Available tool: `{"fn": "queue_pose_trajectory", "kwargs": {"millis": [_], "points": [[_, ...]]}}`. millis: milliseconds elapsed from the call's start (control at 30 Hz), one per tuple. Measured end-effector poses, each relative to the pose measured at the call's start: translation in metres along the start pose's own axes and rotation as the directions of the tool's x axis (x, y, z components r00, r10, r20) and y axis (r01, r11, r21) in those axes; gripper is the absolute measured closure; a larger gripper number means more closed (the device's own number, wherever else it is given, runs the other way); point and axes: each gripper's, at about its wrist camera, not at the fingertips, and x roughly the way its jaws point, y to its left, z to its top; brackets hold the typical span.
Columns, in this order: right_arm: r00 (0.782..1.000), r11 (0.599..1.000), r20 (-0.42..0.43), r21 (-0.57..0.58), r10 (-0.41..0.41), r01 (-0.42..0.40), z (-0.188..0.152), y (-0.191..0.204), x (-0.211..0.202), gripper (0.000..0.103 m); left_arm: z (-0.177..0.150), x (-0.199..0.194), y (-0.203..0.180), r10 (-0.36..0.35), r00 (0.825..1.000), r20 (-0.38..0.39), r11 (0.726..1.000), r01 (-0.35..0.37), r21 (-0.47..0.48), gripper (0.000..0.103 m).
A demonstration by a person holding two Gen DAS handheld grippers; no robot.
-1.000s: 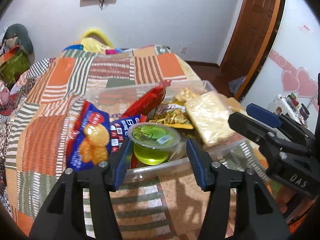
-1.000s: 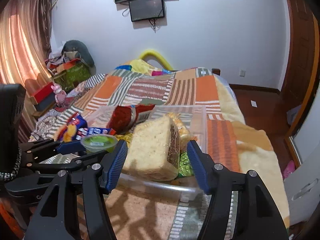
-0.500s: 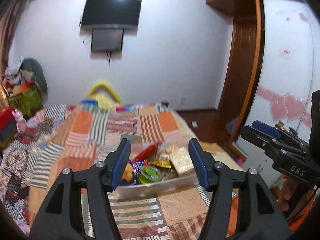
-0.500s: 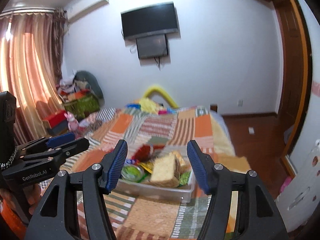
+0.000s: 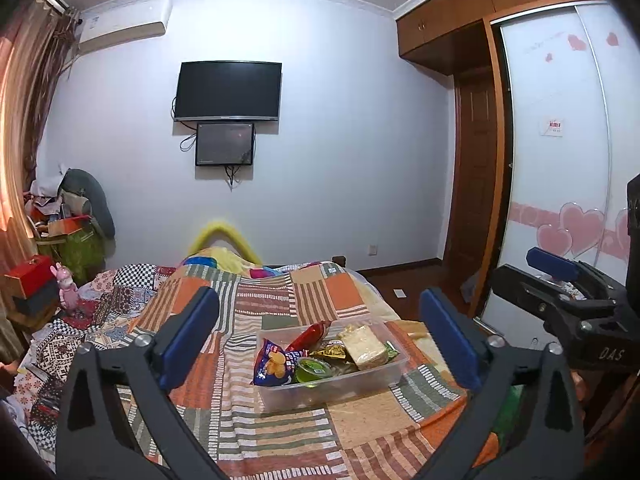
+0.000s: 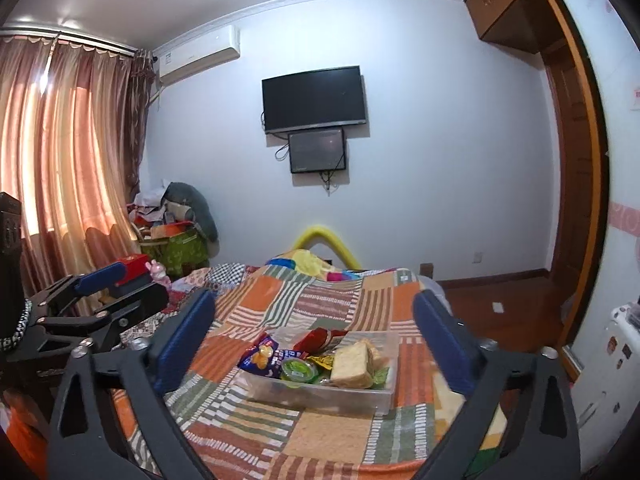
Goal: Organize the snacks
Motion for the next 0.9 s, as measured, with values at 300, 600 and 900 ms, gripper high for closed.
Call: {"fn": "queue_pose_trajectory", "kwargs": {"millis": [300,600,900], "points": [[1.0,1.0,-0.006,-0.013,-0.013,0.013,-0.006,0.006,-0.009,0.0,-0.005,-0.001,0.003,0.009,1.0,-0.008,1.0,-0.009,-0.012,0.0],[1.0,1.0,-0.004,-0.02,-0.023,0.023,-0.01,0.008,-0.014,0.0,-0.008,0.001,0.004,0.006,1.0,-0.017,1.0,-0.007,-0.017,0.0],[1.0,1.0,-0.011,-0.008,-0.025,0.025,-0.014,0.006,-0.016,0.0,-0.01,0.003,0.005,0.009,1.0,-0.027,1.0,-0.01,-0.018,0.0]]}}
